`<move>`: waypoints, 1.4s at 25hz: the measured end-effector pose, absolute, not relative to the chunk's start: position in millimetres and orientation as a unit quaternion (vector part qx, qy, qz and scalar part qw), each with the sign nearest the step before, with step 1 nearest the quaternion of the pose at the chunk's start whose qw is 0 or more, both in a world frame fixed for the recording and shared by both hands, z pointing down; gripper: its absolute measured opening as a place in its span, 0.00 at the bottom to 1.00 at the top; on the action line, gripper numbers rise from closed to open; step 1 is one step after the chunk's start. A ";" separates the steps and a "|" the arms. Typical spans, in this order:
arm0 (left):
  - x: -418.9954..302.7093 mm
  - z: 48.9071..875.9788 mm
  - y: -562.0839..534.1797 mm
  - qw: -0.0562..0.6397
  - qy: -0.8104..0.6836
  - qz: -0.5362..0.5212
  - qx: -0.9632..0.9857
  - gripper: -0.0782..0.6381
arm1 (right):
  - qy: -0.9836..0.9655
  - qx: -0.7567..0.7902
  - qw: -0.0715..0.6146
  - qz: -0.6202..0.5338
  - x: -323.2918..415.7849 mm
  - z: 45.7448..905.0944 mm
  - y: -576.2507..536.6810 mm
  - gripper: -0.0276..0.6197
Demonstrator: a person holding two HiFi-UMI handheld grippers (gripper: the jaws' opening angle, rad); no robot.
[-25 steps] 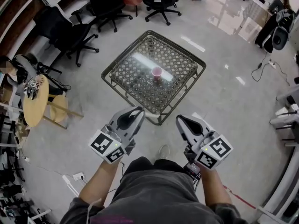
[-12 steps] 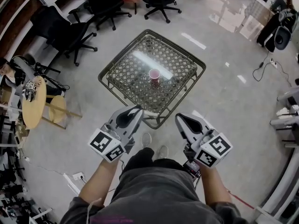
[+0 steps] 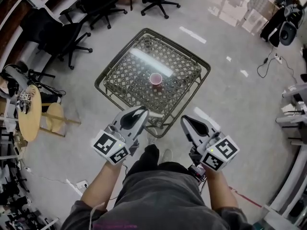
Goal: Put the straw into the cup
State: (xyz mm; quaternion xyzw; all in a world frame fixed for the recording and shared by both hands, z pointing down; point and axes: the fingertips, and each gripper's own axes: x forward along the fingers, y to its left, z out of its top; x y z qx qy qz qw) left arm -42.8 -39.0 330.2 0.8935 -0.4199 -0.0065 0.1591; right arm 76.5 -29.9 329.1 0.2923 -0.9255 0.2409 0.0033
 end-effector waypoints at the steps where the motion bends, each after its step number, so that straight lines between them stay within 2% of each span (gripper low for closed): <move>1: -45.6 331.4 -45.1 0.161 -0.418 -0.006 0.894 0.19 | -0.924 0.294 0.005 0.242 73.2 330.6 -35.4 0.06; 24: -88.6 371.3 -139.0 0.196 -0.393 0.011 0.898 0.19 | -0.909 0.314 0.037 0.272 20.0 359.4 -117.3 0.06; 35: -99.3 404.1 -183.8 0.201 -0.390 0.034 0.898 0.19 | -0.898 0.322 0.059 0.293 17.3 383.6 -131.6 0.06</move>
